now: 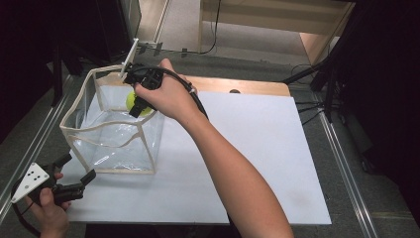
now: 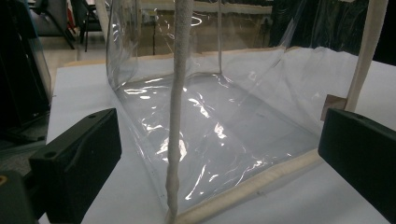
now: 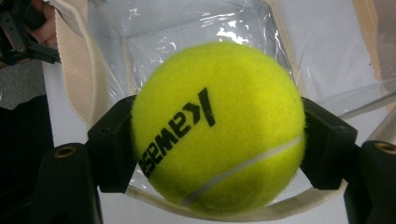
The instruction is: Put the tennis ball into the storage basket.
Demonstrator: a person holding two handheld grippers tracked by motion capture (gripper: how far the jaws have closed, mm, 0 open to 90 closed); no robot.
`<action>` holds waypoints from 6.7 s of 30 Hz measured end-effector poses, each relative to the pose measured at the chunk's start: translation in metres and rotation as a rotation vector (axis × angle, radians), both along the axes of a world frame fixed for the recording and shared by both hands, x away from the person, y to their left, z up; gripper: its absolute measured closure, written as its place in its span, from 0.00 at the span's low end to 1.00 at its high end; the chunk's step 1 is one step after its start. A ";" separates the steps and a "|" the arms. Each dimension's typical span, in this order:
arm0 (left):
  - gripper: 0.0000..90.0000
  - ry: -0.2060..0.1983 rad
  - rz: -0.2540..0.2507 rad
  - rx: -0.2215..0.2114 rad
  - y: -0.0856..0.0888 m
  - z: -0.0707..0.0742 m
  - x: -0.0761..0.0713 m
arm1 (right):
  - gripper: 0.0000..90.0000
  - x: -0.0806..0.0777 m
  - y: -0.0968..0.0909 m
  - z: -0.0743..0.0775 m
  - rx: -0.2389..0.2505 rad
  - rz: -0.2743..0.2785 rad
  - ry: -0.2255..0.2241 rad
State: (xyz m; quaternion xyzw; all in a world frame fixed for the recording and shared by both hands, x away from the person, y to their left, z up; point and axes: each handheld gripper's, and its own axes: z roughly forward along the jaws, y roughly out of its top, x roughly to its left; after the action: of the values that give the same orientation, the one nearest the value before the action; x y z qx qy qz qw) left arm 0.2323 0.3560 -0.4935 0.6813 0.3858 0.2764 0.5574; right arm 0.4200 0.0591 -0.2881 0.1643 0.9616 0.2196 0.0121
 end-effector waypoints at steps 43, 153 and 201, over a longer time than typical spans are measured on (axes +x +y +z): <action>0.00 -0.003 -0.005 0.005 0.000 0.000 0.001 | 0.10 -0.004 -0.002 -0.006 -0.054 -0.023 -0.038; 0.00 -0.004 -0.006 0.012 0.000 0.000 0.000 | 0.00 -0.069 -0.099 -0.118 0.106 -0.140 -0.052; 0.00 -0.001 -0.003 0.016 -0.001 0.000 0.000 | 0.00 -0.119 -0.199 -0.191 0.366 -0.327 -0.145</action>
State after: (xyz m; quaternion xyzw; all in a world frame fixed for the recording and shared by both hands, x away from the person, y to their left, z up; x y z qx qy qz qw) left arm 0.2321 0.3549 -0.4936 0.6863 0.3822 0.2789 0.5524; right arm 0.3010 -0.1404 -0.4793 0.3007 0.8631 0.3964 0.0865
